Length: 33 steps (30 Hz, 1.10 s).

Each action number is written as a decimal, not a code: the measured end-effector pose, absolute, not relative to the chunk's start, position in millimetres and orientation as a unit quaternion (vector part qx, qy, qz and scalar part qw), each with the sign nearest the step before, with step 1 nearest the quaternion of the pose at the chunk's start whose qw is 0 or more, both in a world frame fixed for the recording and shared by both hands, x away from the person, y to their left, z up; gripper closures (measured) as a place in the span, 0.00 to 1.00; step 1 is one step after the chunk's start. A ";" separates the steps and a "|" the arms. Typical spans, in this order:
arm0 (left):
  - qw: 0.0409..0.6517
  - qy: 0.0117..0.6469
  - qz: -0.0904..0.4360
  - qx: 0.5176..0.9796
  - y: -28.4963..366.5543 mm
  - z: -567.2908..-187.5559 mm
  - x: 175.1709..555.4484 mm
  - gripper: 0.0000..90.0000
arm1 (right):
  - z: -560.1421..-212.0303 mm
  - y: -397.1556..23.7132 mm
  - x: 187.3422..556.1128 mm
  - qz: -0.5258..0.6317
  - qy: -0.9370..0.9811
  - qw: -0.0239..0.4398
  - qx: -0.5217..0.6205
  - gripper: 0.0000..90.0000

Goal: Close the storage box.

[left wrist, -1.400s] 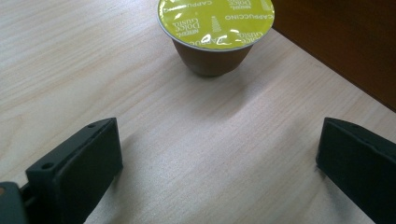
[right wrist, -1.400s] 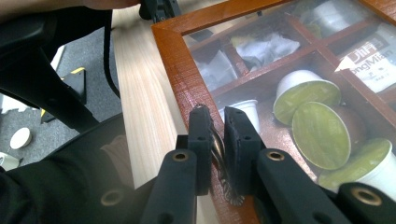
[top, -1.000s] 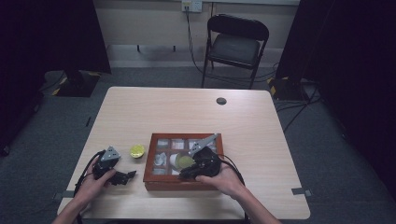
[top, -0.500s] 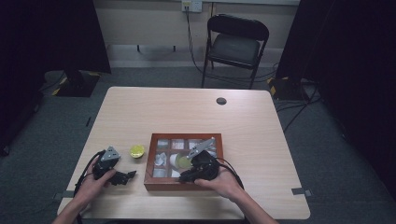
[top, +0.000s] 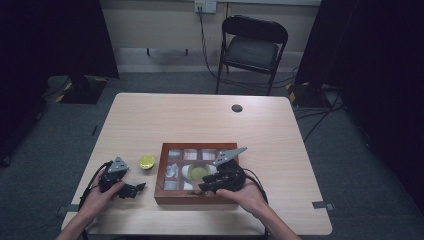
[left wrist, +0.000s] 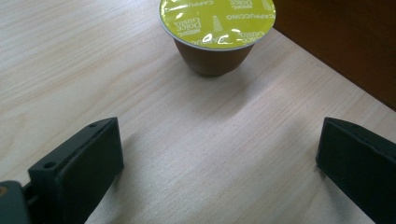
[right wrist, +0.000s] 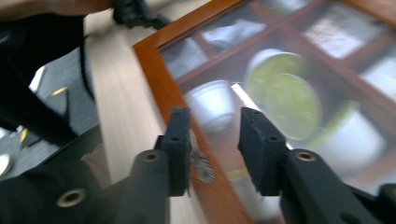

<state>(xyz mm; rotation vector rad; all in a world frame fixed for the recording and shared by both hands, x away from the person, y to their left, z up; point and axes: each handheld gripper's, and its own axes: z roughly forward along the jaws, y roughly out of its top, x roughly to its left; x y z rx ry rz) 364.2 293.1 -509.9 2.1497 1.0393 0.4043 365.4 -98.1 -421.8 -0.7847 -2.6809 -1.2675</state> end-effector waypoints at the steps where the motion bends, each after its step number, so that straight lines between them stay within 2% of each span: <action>1: 0.351 0.403 0.157 0.830 294.0 -509.9 364.2 0.00 | -421.0 -101.3 365.5 -0.416 -0.870 0.031 -0.261 0.67; 10: 0.350 0.410 0.159 0.827 296.7 -509.9 364.1 0.00 | -416.5 -138.9 368.1 -0.435 -0.844 -0.013 -0.313 0.48; 15: 0.349 0.417 0.161 0.824 297.7 -509.9 363.4 0.00 | -418.1 -162.4 367.7 -0.436 -0.829 -0.035 -0.349 0.42; 27: 0.346 0.430 0.166 0.817 304.1 -510.1 363.6 0.00 | -430.6 -236.9 374.2 -0.427 -0.779 -0.099 -0.449 0.32; 33: 0.345 0.435 0.169 0.814 307.3 -510.2 364.5 0.00 | -449.8 -273.6 382.9 -0.395 -0.755 -0.120 -0.509 0.28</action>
